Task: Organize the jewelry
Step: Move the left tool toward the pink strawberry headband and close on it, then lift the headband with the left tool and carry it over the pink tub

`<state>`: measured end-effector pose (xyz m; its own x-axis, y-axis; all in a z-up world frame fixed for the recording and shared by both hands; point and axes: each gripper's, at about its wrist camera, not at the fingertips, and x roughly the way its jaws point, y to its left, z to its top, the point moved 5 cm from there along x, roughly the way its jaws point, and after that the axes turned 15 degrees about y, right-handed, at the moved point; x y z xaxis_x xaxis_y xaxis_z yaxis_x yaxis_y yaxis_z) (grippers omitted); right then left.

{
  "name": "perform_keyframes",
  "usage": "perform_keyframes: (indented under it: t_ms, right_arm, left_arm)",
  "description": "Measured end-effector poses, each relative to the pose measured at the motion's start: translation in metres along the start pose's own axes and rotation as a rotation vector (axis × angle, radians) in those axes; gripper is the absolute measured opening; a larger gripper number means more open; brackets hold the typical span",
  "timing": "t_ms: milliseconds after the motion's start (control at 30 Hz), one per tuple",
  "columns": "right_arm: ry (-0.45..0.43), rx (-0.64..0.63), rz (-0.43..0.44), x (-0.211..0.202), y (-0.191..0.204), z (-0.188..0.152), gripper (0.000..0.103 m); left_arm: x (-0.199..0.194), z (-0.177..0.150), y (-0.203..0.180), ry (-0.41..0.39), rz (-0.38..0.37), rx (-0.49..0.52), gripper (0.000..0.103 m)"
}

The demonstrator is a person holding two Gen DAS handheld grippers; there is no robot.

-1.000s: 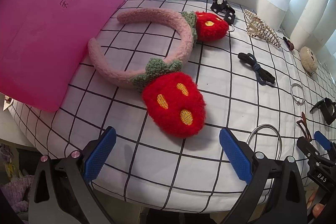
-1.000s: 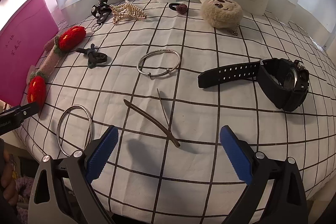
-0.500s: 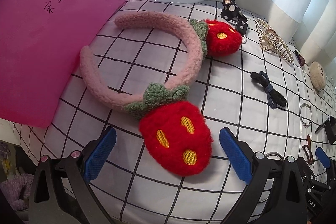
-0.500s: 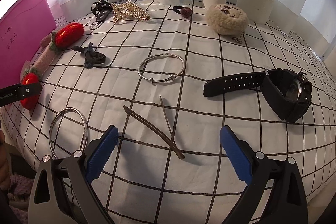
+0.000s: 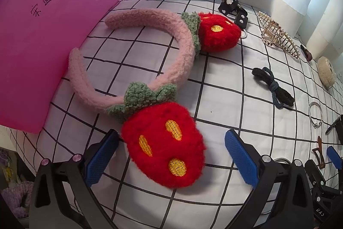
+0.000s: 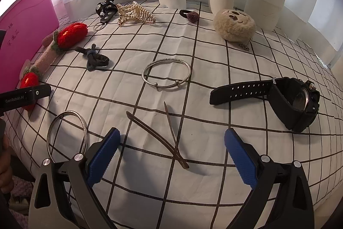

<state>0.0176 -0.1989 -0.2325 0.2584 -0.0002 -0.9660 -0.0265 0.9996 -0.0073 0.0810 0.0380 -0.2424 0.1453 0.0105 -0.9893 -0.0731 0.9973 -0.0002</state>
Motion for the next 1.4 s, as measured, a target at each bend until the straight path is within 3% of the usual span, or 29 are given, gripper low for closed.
perform_keyframes:
  t_ms: [100,167,233,367,400,433,633,800,1133,1400]
  right_arm:
    - [-0.004,-0.007,0.005,-0.001,0.001,-0.001,0.091]
    - [-0.022,-0.028,0.006,-0.006,0.004,-0.001,0.078]
    - [-0.032,-0.052,0.008,-0.009,0.009,0.000,0.052]
    - [-0.042,-0.077,0.002,-0.010,0.015,0.000,0.030]
    - [-0.041,-0.078,0.005,-0.010,0.016,0.000,0.021]
    - [-0.040,-0.079,0.009,-0.010,0.016,0.000,0.018]
    - [-0.031,-0.059,0.048,-0.013,0.012,-0.001,0.015]
    - [-0.028,-0.033,0.099,-0.018,0.009,-0.003,0.015]
    - [-0.057,0.000,0.189,-0.048,0.006,0.007,0.015]
    - [-0.115,-0.015,0.211,-0.086,0.009,0.022,0.015]
  left_arm:
    - [-0.004,-0.006,-0.004,0.000,-0.004,0.010,0.091]
    - [-0.007,-0.008,-0.008,-0.003,-0.005,0.026,0.085]
    - [-0.009,-0.010,-0.010,-0.004,-0.007,0.028,0.080]
    - [-0.011,-0.013,-0.013,-0.019,-0.013,0.046,0.071]
    - [-0.013,-0.015,-0.016,-0.026,-0.012,0.053,0.063]
    - [-0.016,-0.017,-0.018,-0.033,-0.012,0.059,0.052]
    - [-0.016,-0.022,-0.023,-0.039,-0.018,0.068,0.042]
    - [-0.027,-0.026,-0.017,-0.062,-0.037,0.052,0.040]
    - [-0.087,-0.034,-0.016,-0.130,-0.129,0.073,0.040]
    - [-0.140,-0.028,-0.026,-0.209,-0.183,0.099,0.040]
